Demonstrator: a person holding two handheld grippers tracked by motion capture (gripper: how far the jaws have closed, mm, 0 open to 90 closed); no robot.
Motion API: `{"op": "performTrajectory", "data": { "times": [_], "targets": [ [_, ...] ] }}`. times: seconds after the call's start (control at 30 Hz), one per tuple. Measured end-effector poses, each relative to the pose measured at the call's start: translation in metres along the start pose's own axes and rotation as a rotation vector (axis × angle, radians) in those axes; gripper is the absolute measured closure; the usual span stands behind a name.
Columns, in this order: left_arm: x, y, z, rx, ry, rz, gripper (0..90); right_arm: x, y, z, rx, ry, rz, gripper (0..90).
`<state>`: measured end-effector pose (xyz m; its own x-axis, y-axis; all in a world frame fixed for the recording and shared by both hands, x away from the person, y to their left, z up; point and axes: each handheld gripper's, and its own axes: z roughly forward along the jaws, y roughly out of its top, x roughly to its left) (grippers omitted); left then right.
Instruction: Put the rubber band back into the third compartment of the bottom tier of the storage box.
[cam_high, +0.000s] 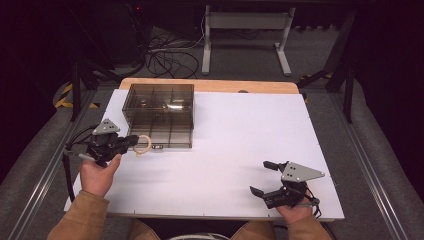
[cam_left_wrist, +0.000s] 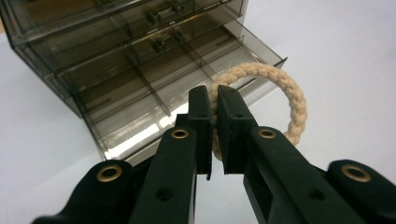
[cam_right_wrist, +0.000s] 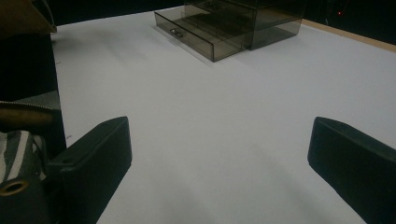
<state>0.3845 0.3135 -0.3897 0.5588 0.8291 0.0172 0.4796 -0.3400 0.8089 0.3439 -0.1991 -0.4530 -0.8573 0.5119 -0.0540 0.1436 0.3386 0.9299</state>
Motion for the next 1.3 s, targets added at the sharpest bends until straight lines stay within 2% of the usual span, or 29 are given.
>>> {"op": "performTrajectory", "data": {
  "times": [0.2, 0.37, 0.4, 0.67, 0.77, 1.0, 1.2, 1.3],
  "targets": [
    [-0.002, 0.009, 0.006, -0.010, -0.011, -0.001, 84.9, 0.000, 0.000, 0.000, -0.001, 0.000, 0.001, 6.7],
    [-0.004, 0.016, 0.012, -0.026, -0.002, -0.006, 84.8, 0.000, 0.000, 0.000, -0.001, 0.000, 0.001, 6.7],
    [-0.004, 0.017, 0.014, -0.024, -0.002, 0.005, 84.7, 0.000, 0.000, 0.000, -0.002, 0.000, 0.001, 6.7],
    [-0.005, 0.025, 0.029, -0.041, -0.015, -0.003, 84.7, -0.001, -0.001, 0.000, 0.000, 0.000, 0.002, 6.7],
    [-0.004, 0.028, 0.034, -0.049, 0.006, 0.001, 84.5, -0.001, -0.001, 0.000, -0.002, 0.000, 0.002, 6.7],
    [0.000, 0.030, 0.043, -0.064, -0.004, -0.029, 84.6, -0.001, -0.001, -0.001, -0.006, 0.001, 0.001, 6.7],
    [0.002, 0.030, 0.051, -0.074, 0.027, -0.020, 84.5, -0.001, -0.001, -0.001, -0.007, 0.000, -0.001, 6.7],
    [0.003, 0.030, 0.057, -0.072, 0.027, -0.022, 84.5, -0.001, -0.001, -0.001, -0.009, 0.001, -0.002, 6.7]
  ]
}}
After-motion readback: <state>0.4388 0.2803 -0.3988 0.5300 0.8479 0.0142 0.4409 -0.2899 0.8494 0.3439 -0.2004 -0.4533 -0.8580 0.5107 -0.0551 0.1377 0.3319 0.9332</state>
